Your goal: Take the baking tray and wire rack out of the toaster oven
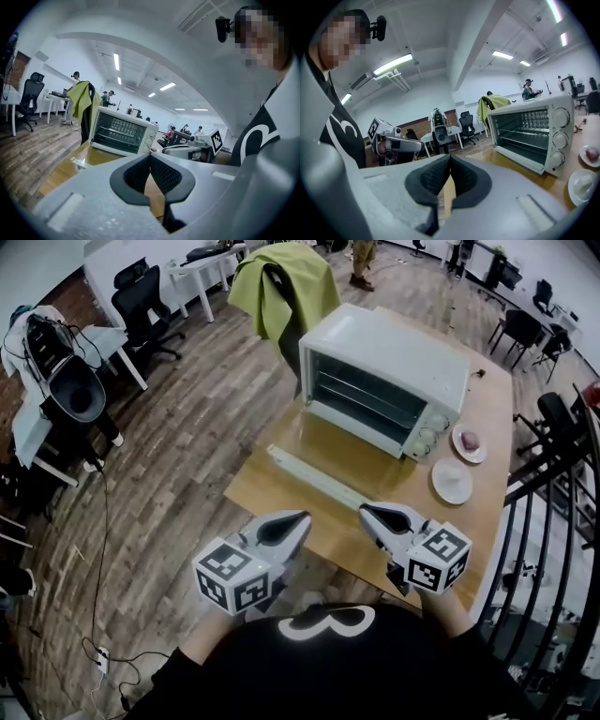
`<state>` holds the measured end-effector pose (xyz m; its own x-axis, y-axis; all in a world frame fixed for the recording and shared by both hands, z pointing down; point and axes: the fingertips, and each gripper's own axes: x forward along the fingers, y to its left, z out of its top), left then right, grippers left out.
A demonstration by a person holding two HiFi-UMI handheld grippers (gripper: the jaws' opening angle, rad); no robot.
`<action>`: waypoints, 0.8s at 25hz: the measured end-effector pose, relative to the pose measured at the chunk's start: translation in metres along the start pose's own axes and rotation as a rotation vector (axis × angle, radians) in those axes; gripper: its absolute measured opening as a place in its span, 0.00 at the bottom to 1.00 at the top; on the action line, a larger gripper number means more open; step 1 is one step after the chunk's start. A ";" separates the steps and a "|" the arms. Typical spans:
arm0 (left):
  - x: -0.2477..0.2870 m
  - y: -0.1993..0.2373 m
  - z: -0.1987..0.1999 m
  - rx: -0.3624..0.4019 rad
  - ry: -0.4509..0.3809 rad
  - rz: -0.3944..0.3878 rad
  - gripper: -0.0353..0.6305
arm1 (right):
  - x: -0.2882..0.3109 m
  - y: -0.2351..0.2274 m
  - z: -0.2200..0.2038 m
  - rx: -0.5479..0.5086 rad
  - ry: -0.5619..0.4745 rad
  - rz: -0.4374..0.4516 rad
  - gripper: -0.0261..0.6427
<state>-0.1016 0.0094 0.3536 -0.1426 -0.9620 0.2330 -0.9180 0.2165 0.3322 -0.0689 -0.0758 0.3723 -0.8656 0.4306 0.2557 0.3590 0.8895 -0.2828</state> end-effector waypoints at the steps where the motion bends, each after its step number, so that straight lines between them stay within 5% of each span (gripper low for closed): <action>1: 0.007 0.009 0.004 -0.019 0.001 -0.007 0.07 | 0.005 -0.009 0.006 0.021 -0.019 -0.001 0.04; 11: 0.076 0.063 0.044 -0.204 -0.042 -0.113 0.07 | 0.017 -0.089 0.037 0.272 -0.207 -0.089 0.03; 16: 0.120 0.095 0.053 -0.226 -0.010 -0.154 0.07 | 0.016 -0.134 0.041 0.415 -0.332 -0.174 0.03; 20: 0.156 0.125 0.068 -0.337 -0.006 -0.238 0.07 | 0.019 -0.173 0.047 0.519 -0.427 -0.255 0.04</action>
<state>-0.2636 -0.1246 0.3689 0.0562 -0.9925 0.1087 -0.7530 0.0293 0.6574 -0.1640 -0.2283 0.3827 -0.9995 0.0275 0.0183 0.0072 0.7213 -0.6925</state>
